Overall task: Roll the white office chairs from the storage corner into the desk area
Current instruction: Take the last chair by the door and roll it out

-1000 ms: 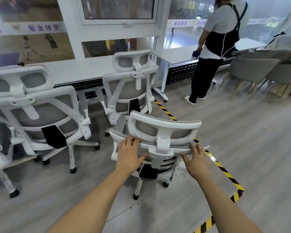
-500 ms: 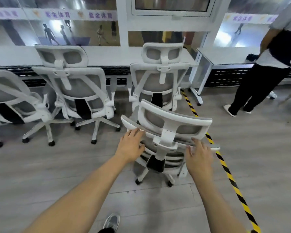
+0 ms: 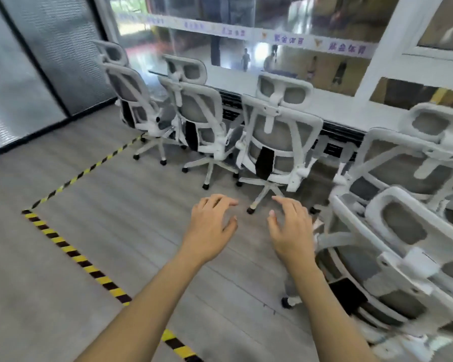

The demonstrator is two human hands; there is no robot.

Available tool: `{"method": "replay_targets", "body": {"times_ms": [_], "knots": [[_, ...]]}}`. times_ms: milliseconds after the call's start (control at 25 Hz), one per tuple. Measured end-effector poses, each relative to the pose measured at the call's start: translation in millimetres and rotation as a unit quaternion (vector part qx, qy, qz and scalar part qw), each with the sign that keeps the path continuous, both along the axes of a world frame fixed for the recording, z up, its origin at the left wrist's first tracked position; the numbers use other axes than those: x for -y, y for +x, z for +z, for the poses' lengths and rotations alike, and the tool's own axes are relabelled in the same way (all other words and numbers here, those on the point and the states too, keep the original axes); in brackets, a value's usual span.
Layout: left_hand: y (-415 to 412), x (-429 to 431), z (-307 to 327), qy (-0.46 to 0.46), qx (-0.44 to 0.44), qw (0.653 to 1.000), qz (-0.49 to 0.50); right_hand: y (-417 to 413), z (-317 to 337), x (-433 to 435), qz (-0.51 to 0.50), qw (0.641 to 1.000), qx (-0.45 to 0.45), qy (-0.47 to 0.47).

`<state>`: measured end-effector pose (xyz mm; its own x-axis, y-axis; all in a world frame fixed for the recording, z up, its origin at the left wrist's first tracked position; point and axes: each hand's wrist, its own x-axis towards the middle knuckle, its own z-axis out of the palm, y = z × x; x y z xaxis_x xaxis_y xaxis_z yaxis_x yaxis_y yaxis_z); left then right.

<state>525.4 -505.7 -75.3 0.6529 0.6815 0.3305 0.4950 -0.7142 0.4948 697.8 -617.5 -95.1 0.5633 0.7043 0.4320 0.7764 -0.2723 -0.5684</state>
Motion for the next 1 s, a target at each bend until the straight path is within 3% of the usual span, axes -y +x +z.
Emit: {"method": "replay_targets", "body": {"times_ms": [200, 480, 760, 1000], "knots": [[-189, -78, 15, 0.004, 0.021, 0.991, 0.130, -168, 18, -135, 0.155, 0.988, -0.004, 0.026], [-475, -160, 33, 0.015, 0.022, 0.950, 0.310, -458, 28, -293, 0.330, 0.943, -0.023, 0.027], [-713, -241, 13, 0.006, 0.044, 0.883, 0.467, -702, 12, -435, 0.483, 0.874, -0.036, 0.027], [-897, -347, 12, -0.010, -0.006, 0.818, 0.575, -919, 4, -579, 0.598, 0.797, -0.078, 0.018]]}}
